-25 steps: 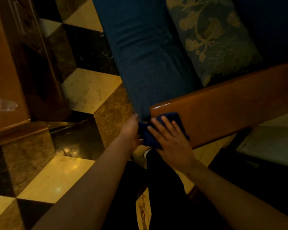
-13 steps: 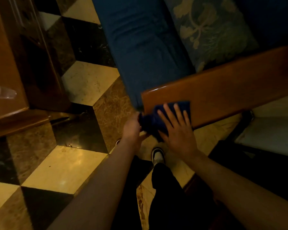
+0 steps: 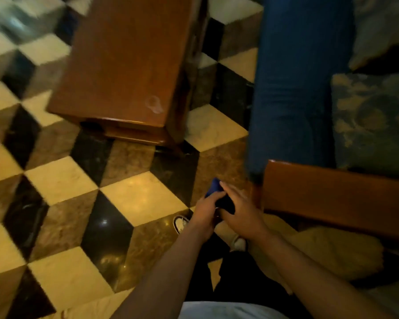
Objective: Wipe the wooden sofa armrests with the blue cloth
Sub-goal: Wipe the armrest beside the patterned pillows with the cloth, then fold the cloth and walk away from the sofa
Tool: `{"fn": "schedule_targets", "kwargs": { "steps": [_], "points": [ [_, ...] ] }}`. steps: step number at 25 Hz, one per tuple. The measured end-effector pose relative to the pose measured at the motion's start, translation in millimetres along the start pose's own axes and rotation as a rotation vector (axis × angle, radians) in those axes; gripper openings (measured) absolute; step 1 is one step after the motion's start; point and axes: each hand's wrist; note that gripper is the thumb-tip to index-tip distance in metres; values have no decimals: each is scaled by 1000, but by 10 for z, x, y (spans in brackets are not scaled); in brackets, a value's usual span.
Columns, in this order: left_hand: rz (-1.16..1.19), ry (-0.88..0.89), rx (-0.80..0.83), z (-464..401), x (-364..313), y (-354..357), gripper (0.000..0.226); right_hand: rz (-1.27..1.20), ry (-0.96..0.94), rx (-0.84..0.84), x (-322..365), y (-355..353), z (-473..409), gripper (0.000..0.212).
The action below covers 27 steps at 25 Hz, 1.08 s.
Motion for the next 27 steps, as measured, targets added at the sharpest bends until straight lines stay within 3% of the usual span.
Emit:
{"fn": "schedule_targets", "kwargs": {
  "steps": [2,5,7,9,11,13,17,21,24,27],
  "points": [
    [160,146,-33,311,-363,-408,34,-94,-51,109,524,66,-317,81],
    [344,322,4,807,-814,-1087,51,-209,-54,213,1294,290,-924,71],
    [426,402,21,1074,-1049,-1604,59,-198,-21,346,1793,580,-1360,59],
    [472,470,-7,1244,-1234,-2082,53,-194,-14,452,2225,902,-1711,34],
    [502,535,-40,1387,-1453,-2581,54,-136,-52,507,2640,1253,-1997,32],
    [526,603,-65,1515,-1730,-3156,59,-65,-84,508,3097,1664,-2317,37],
    [571,704,-97,1738,-2319,-4167,58,6,-174,465,4011,2371,-2957,25],
    [561,730,-2,1820,-2997,-5061,65,60,-221,433,4754,2854,-3741,16],
    [514,748,21,1714,-3691,-5750,70,-41,-245,367,5258,3019,-4611,9],
    [362,719,-143,1620,-4484,-6414,68,-202,-229,388,5797,3113,-5541,11]
  ]
}}
Point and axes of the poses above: each hand's wrist, its own z-axis away from the middle knuckle, its own y-axis out of the palm, x = y × z, and after that the axes turned 14 degrees about x, right-handed
